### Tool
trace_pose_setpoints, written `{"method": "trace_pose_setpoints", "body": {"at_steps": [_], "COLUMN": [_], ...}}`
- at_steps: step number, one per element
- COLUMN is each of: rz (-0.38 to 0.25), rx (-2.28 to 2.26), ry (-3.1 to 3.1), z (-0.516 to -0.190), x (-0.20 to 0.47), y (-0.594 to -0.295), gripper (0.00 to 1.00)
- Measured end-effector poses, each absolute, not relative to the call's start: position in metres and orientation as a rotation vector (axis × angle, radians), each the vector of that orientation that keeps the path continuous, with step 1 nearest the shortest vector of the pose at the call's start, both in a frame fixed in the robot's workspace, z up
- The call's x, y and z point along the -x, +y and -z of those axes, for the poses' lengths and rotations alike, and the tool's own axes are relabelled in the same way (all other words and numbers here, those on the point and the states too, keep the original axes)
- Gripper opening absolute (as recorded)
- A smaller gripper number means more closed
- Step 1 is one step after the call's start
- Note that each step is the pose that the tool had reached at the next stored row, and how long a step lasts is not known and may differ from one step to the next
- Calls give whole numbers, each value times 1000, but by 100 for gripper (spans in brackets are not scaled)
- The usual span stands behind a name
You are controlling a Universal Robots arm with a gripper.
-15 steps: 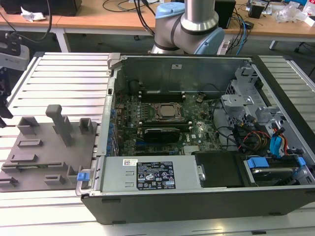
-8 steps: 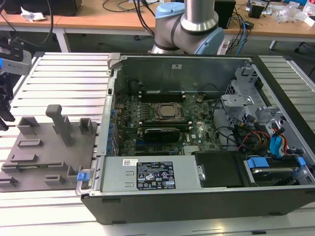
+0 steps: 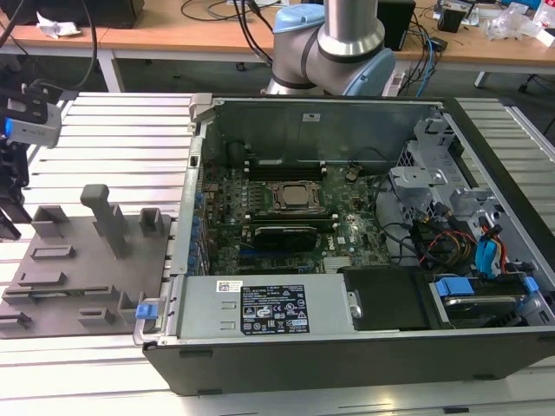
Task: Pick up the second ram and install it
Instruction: 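Pick up the second ram and move it above second insertion slot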
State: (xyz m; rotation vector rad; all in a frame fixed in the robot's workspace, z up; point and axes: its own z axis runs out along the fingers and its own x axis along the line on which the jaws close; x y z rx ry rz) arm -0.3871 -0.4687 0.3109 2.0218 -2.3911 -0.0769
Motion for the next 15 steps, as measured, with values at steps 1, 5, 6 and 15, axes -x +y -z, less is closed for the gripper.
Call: {"method": "trace_pose_setpoints", "body": {"at_steps": [1,5,6,15], "rz": [77,77,77,77], "rx": [-2022,-2022,-2022,-2023], "ry": [-2391,-2391,-2391,-2390], "z": [-310,-308,-308,-302], "x": [387,387,387,387], "y": [-469,-471,-471,-473], "gripper": [30,30,30,30]}}
